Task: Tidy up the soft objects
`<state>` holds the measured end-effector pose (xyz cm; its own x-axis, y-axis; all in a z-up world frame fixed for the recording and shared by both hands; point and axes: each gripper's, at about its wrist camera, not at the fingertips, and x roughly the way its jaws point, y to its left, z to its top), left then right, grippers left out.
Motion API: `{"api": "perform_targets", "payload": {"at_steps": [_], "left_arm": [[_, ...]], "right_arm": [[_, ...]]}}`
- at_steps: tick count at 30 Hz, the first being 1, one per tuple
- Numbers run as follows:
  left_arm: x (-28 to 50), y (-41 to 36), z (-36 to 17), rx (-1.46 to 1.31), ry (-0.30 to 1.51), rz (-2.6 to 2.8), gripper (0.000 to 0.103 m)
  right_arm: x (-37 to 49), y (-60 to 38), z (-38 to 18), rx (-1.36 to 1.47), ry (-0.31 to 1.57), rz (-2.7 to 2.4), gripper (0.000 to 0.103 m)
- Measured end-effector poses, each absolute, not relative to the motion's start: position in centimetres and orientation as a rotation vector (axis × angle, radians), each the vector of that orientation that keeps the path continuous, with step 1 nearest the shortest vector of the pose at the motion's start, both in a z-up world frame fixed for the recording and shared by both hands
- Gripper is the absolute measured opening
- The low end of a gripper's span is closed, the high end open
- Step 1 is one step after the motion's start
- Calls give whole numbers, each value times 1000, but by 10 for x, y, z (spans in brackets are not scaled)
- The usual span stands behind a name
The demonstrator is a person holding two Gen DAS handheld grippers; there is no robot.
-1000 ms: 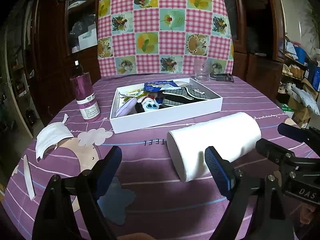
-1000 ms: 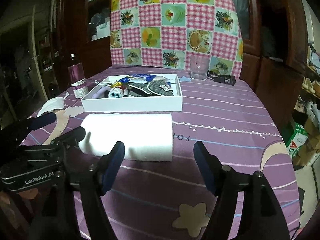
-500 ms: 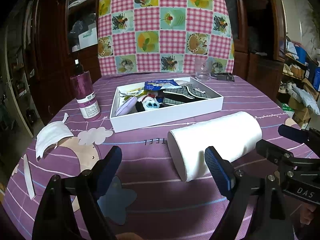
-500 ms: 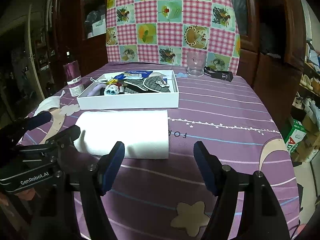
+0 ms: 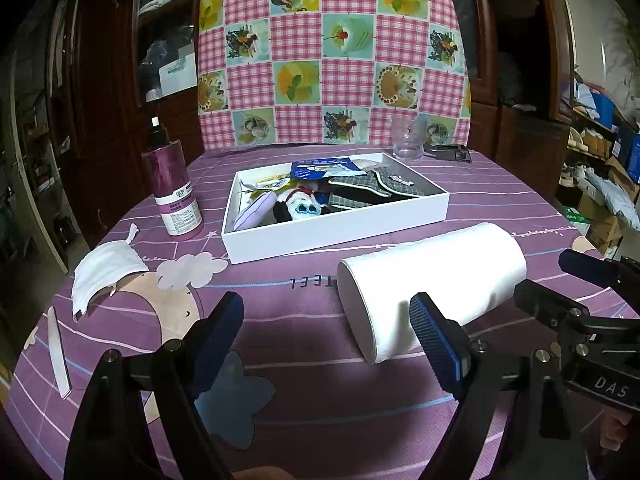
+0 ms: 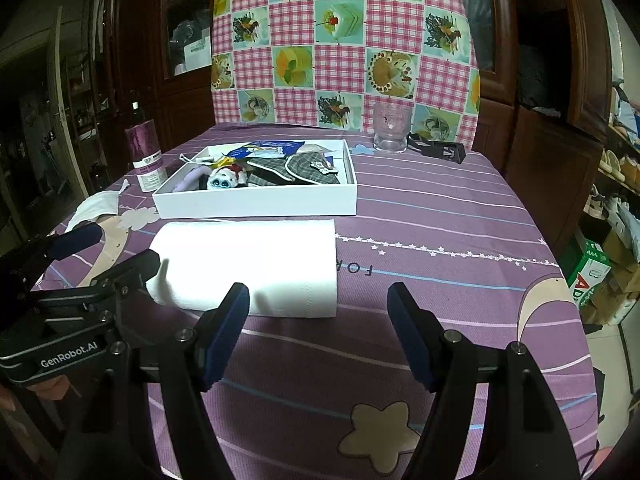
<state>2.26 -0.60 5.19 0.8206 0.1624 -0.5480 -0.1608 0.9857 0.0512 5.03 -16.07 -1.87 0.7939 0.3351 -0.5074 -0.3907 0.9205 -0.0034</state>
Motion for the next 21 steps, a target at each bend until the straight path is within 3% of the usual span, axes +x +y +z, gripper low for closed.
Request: {"api": "perform_targets", "payload": {"at_steps": [21], "left_arm": [[22, -3, 51, -1, 586, 175, 86]], "right_arm": [[50, -161, -19, -111, 524, 392, 72]]}}
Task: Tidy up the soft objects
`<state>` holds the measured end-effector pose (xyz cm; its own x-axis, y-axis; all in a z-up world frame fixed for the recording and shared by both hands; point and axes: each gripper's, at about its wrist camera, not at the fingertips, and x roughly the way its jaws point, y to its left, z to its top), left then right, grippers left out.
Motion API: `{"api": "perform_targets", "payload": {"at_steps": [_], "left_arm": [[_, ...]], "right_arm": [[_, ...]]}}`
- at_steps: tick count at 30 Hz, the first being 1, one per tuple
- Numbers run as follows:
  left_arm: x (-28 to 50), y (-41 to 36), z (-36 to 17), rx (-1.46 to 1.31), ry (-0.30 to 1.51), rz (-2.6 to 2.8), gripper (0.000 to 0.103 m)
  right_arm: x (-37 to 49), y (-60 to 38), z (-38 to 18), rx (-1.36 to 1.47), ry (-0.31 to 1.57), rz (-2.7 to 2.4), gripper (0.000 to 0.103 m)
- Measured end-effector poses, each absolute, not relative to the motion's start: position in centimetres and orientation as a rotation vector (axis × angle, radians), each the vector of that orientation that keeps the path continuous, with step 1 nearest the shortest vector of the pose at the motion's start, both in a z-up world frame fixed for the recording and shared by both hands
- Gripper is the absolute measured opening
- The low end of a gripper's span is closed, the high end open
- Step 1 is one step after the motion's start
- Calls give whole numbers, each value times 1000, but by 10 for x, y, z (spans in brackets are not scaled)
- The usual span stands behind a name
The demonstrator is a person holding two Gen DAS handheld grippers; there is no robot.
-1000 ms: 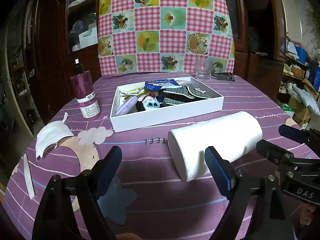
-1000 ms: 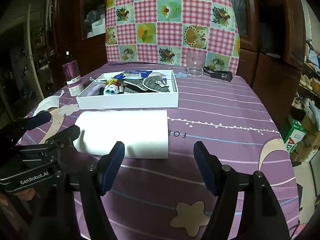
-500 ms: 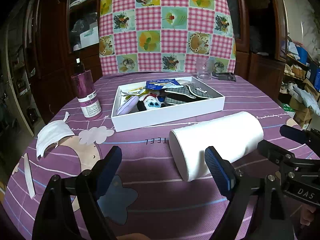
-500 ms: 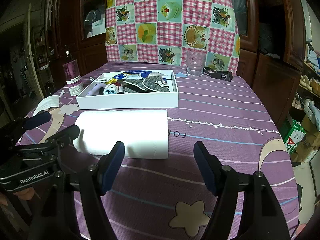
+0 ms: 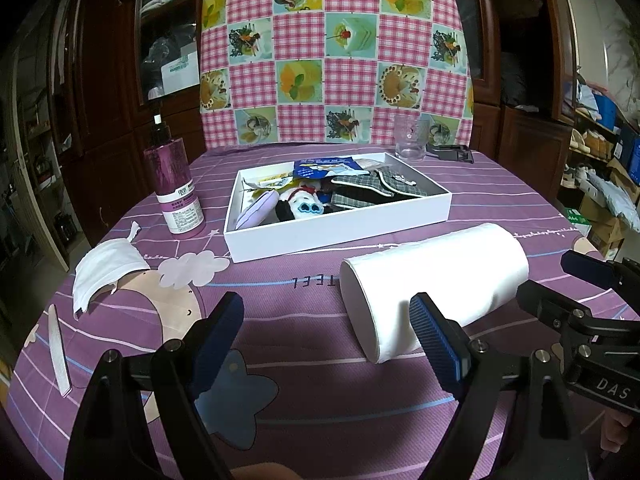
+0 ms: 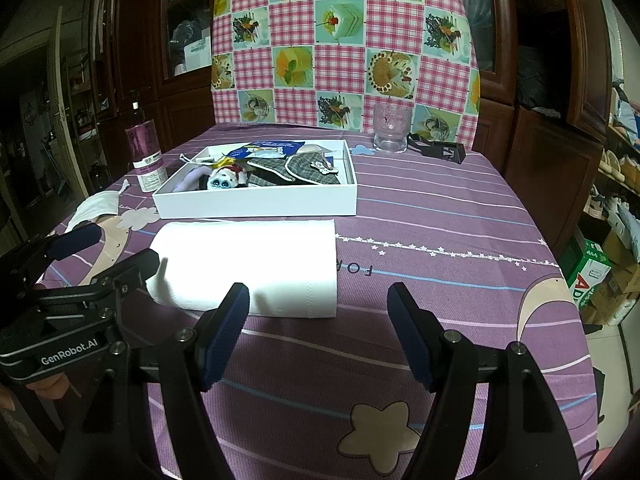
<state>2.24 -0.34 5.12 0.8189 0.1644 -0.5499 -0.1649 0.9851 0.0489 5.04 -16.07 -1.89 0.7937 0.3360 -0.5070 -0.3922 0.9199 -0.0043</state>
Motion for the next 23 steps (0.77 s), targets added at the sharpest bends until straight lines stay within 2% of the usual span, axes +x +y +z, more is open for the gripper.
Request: {"api": "perform_targets", "payload": {"at_steps": [23], "left_arm": [[23, -1, 50, -38, 590, 182, 86]], "right_arm": [[51, -161, -19, -110, 528, 391, 72]]}}
